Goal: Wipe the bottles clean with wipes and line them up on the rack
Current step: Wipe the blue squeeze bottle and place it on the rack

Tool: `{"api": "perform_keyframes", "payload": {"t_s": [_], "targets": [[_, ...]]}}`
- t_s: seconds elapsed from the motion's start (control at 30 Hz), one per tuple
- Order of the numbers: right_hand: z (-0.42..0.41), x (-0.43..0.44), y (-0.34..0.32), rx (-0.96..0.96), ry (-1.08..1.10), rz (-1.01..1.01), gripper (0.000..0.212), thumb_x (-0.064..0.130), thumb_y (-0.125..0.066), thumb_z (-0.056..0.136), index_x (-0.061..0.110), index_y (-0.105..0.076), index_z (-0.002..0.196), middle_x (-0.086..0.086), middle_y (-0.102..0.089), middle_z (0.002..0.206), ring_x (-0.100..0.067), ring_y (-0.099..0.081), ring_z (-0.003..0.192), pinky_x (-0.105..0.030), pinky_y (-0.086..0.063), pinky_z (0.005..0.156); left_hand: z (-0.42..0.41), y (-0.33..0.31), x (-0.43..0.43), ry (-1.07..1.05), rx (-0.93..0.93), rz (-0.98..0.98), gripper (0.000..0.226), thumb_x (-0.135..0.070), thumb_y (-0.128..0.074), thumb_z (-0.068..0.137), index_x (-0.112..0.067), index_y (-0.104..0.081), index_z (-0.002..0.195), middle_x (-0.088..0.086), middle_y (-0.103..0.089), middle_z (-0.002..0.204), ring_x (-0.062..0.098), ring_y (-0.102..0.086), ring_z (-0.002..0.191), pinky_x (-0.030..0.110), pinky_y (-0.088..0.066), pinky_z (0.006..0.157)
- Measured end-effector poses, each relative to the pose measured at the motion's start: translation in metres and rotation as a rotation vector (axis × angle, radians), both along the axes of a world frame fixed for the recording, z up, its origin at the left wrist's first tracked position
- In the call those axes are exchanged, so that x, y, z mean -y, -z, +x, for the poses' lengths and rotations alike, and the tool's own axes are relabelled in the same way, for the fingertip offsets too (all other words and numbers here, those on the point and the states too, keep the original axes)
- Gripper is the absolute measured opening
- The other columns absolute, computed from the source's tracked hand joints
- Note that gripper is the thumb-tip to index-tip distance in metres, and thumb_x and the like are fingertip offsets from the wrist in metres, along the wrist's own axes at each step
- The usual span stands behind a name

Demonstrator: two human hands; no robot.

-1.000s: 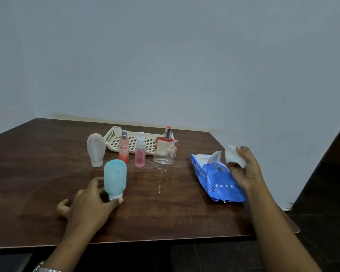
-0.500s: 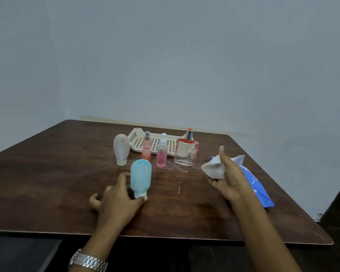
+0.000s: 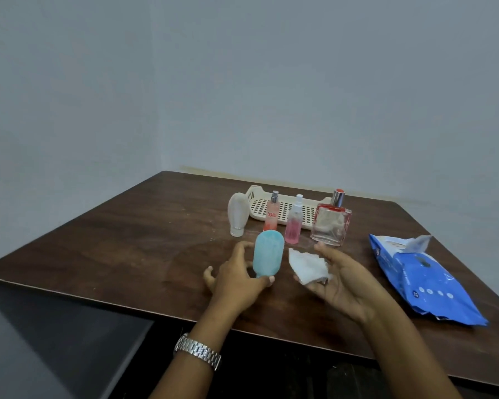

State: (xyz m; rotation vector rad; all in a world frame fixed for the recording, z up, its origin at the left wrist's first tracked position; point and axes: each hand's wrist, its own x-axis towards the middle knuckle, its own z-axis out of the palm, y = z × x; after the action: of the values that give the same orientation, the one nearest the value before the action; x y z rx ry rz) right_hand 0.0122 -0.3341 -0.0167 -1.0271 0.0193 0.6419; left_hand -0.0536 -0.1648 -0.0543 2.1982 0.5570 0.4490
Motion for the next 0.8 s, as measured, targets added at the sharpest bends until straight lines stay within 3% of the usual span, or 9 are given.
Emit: {"api": "perform_keyframes", "payload": {"t_s": [0.1, 0.17, 0.3, 0.43, 0.53, 0.7, 0.77, 0.8], "targets": [[-0.006, 0.0, 0.0, 0.118, -0.045, 0.029, 0.032, -0.01, -0.047, 0.087, 0.003, -0.052, 0.117, -0.023, -0.061, 0.114, -0.03, -0.062, 0.097, -0.033, -0.059, 0.064, -0.001, -0.007, -0.013, 0.033, -0.02, 0.001, 0.057, -0.046, -0.073, 0.076, -0.038, -0.044, 0.125, -0.013, -0.066, 0.112, 0.012, -0.053, 0.12, 0.036, -0.021, 0.103], [-0.009, -0.004, 0.003, 0.176, -0.021, -0.019, 0.03, -0.016, -0.045, 0.086, 0.001, -0.055, 0.109, -0.023, -0.06, 0.114, -0.026, -0.063, 0.092, -0.026, -0.058, 0.06, -0.003, -0.007, -0.02, 0.058, -0.019, -0.031, 0.056, -0.048, -0.071, 0.078, -0.038, -0.047, 0.127, -0.011, -0.067, 0.112, 0.013, -0.055, 0.117, 0.035, -0.025, 0.099], [-0.011, -0.009, 0.014, 0.22, 0.045, -0.142, 0.029, -0.014, -0.05, 0.086, 0.006, -0.055, 0.106, -0.016, -0.059, 0.106, -0.022, -0.065, 0.078, -0.031, -0.059, 0.056, -0.006, -0.002, -0.028, 0.068, 0.014, -0.09, 0.054, -0.051, -0.072, 0.076, -0.038, -0.051, 0.124, -0.011, -0.069, 0.108, 0.01, -0.059, 0.11, 0.038, -0.029, 0.107], [-0.012, -0.017, 0.018, 0.327, 0.096, -0.299, 0.024, -0.013, -0.052, 0.085, 0.008, -0.055, 0.097, -0.013, -0.058, 0.102, -0.02, -0.063, 0.081, -0.03, -0.058, 0.063, -0.007, 0.005, -0.028, 0.073, 0.045, -0.061, 0.056, -0.055, -0.071, 0.076, -0.037, -0.05, 0.125, -0.012, -0.072, 0.098, 0.006, -0.059, 0.107, 0.04, -0.022, 0.11], [-0.012, -0.023, 0.017, 0.343, 0.034, -0.243, 0.02, -0.011, -0.053, 0.084, 0.007, -0.061, 0.081, -0.011, -0.069, 0.092, -0.018, -0.065, 0.079, -0.026, -0.056, 0.065, -0.007, 0.009, -0.029, 0.067, 0.071, -0.056, 0.057, -0.057, -0.07, 0.075, -0.036, -0.049, 0.124, -0.012, -0.073, 0.092, 0.005, -0.059, 0.107, 0.042, -0.02, 0.111], [-0.008, -0.026, 0.017, 0.286, 0.014, -0.117, 0.008, 0.008, -0.058, 0.088, 0.004, -0.065, 0.087, -0.014, -0.069, 0.098, -0.021, -0.066, 0.085, -0.028, -0.057, 0.069, -0.007, 0.013, -0.03, 0.053, 0.087, -0.033, 0.059, -0.061, -0.07, 0.073, -0.035, -0.051, 0.122, -0.013, -0.072, 0.087, 0.004, -0.059, 0.104, 0.041, -0.021, 0.108], [-0.006, -0.023, 0.018, 0.27, 0.006, -0.113, 0.001, 0.007, -0.06, 0.086, 0.007, -0.061, 0.087, -0.017, -0.065, 0.106, -0.025, -0.066, 0.086, -0.032, -0.058, 0.066, -0.006, 0.014, -0.031, 0.049, 0.086, -0.032, 0.059, -0.061, -0.069, 0.073, -0.034, -0.051, 0.122, -0.013, -0.072, 0.085, 0.004, -0.059, 0.103, 0.041, -0.02, 0.108], [-0.004, -0.022, 0.018, 0.289, 0.001, -0.137, 0.007, 0.002, -0.061, 0.085, 0.008, -0.058, 0.089, -0.018, -0.064, 0.106, -0.025, -0.067, 0.084, -0.033, -0.058, 0.064, -0.006, 0.014, -0.031, 0.048, 0.085, -0.032, 0.059, -0.062, -0.069, 0.073, -0.034, -0.051, 0.122, -0.013, -0.072, 0.085, 0.004, -0.059, 0.103, 0.042, -0.02, 0.109]]}}
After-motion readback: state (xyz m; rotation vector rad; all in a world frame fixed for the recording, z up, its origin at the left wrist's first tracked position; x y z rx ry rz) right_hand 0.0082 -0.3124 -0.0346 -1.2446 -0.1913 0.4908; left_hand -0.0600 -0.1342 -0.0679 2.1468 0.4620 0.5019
